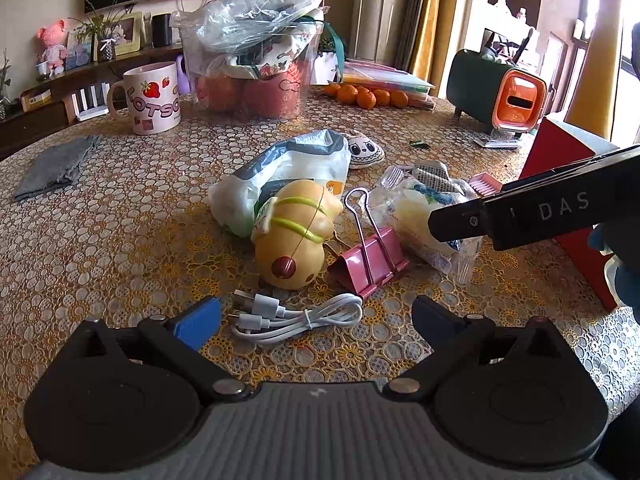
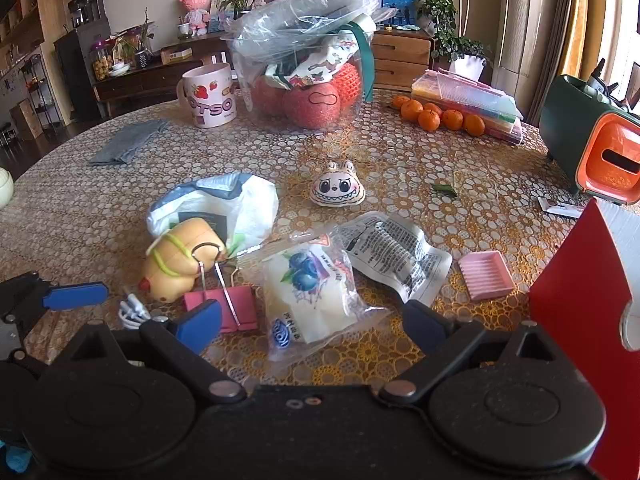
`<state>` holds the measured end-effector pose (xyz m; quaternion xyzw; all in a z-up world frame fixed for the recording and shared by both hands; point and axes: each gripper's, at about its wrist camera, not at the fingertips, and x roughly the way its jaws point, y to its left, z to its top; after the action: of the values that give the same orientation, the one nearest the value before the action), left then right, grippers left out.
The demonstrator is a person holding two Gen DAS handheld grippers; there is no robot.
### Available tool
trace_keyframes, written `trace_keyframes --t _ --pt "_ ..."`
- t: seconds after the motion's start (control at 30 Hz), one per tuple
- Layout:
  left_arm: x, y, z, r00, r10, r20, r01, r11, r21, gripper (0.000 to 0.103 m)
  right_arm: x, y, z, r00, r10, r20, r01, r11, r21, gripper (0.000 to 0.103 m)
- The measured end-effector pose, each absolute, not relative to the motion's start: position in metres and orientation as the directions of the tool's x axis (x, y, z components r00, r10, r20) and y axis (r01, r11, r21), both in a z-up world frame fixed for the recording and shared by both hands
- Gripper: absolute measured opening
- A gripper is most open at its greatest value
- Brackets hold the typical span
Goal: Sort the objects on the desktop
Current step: 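Grasp the white USB cable with the left gripper while the right gripper grasps the blueberry yogurt bag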
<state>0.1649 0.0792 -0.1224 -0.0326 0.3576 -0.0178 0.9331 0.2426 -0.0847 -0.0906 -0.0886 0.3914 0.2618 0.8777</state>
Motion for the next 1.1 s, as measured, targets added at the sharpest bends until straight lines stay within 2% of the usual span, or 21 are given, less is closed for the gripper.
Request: trace_keyframes --t 0.17,0.47,0.63,0.8,1.1 --pt "0.168 0.080 -0.129 0.730 -0.039 -0.682 -0.020 0.997 -0.079 0.101 0.254 -0.078 -0.101 0.553 0.373 -0.745 -0.527 0.849 0.034 0.089" --pt "0.173 0.078 -0.134 0.727 -0.026 -0.686 -0.043 0.996 -0.083 0.101 0.264 -0.076 -0.114 0.544 0.367 -0.755 -0.518 0.854 0.042 0.084" --pt "0.175 0.076 -0.134 0.730 -0.002 -0.683 -0.049 0.997 -0.055 0.094 0.268 -0.074 -0.119 0.539 0.369 -0.757 -0.521 0.853 0.045 0.082" --pt "0.173 0.075 -0.134 0.738 0.035 -0.674 -0.056 0.998 -0.009 0.079 0.270 -0.075 -0.121 0.534 0.382 -0.754 -0.517 0.854 0.067 0.077" --pt "0.172 0.076 -0.133 0.737 0.033 -0.675 -0.058 0.998 -0.015 0.077 0.266 -0.080 -0.118 0.532 0.392 -0.750 -0.500 0.861 0.095 0.073"
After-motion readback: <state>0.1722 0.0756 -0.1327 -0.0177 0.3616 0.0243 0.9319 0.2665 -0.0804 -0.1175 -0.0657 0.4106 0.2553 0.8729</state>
